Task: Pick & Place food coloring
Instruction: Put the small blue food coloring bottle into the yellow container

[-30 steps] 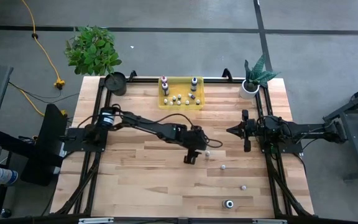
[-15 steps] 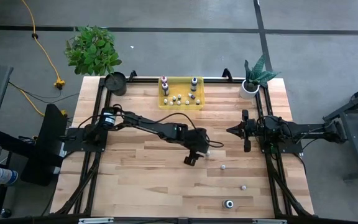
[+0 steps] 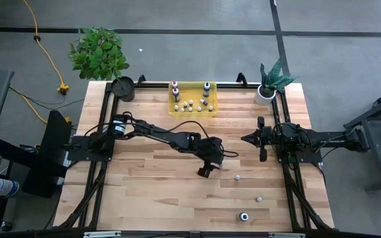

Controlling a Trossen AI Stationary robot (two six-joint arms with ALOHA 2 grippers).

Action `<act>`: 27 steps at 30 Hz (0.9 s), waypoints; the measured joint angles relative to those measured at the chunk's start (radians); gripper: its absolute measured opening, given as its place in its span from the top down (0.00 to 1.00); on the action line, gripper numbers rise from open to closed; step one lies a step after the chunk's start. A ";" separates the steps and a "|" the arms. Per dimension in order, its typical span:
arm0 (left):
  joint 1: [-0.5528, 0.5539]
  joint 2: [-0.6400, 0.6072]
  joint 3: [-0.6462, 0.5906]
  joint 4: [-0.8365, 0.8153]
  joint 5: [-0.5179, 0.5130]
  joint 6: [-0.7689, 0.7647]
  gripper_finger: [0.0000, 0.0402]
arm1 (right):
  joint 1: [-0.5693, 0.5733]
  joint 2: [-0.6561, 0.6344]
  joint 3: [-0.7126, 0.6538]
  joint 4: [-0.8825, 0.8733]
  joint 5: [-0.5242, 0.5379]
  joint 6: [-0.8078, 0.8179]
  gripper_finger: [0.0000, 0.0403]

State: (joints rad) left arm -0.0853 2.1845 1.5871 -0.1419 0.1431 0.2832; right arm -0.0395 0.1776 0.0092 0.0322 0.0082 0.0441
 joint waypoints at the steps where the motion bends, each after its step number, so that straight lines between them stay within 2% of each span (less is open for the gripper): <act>1: 0.000 0.000 0.000 0.001 -0.001 0.000 0.49 | 0.000 0.000 0.000 0.000 0.000 0.000 1.00; 12: 0.015 0.012 -0.001 0.039 -0.029 -0.007 0.49 | 0.000 0.000 0.000 0.001 0.000 0.000 1.00; 27: 0.027 0.012 -0.001 0.039 -0.014 -0.026 0.54 | 0.000 0.000 0.000 0.001 0.000 0.000 1.00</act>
State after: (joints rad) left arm -0.0586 2.1967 1.5864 -0.1028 0.1295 0.2569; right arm -0.0398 0.1776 0.0091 0.0330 0.0082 0.0441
